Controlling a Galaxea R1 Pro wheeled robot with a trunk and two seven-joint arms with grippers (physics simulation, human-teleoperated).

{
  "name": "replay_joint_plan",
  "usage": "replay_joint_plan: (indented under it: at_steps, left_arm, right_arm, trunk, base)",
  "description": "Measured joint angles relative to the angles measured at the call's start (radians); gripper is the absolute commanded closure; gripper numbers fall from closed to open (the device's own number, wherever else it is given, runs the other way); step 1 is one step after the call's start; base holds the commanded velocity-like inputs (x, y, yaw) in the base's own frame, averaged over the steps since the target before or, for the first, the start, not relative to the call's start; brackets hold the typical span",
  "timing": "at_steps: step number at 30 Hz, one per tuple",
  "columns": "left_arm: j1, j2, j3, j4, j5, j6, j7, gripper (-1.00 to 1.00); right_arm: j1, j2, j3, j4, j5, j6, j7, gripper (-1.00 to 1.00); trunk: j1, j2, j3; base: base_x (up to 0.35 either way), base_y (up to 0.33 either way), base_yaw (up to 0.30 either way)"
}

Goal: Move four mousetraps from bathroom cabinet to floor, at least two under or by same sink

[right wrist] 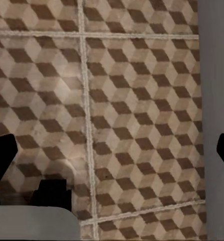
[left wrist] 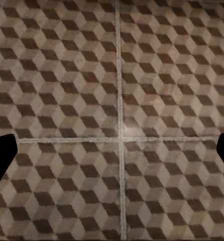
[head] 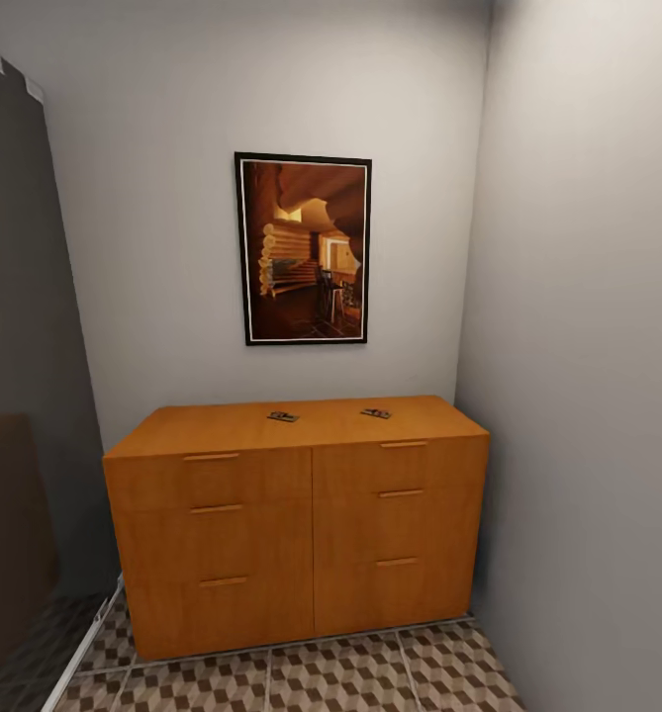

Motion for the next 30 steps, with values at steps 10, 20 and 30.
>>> replay_joint_plan:
  at_steps: [10, 20, 30]
  left_arm:
    - [-0.002, 0.027, 0.003, -0.609, -0.157, 0.376, 0.034, -1.0]
    - [-0.029, -0.006, 0.021, -1.052, -0.299, 0.688, 0.064, -1.0]
    - [-0.193, -0.035, 0.196, -1.094, -0.323, 0.79, 0.068, -1.0]
  right_arm:
    - [0.001, -0.005, -0.02, -0.609, -0.007, 0.435, -0.004, -1.0]
    - [-0.005, -0.011, -0.052, -1.117, -0.001, 0.799, -0.017, -1.0]
    - [-0.287, -0.001, -0.054, -1.187, -0.005, 0.951, -0.02, -1.0]
  trunk:
    - [0.0, 0.0, 0.0]
    - [0.0, 0.0, 0.0]
    - [0.0, 0.0, 0.0]
  base:
    - [0.0, 0.0, 0.0]
    - [0.0, 0.0, 0.0]
    - [0.0, 0.0, 0.0]
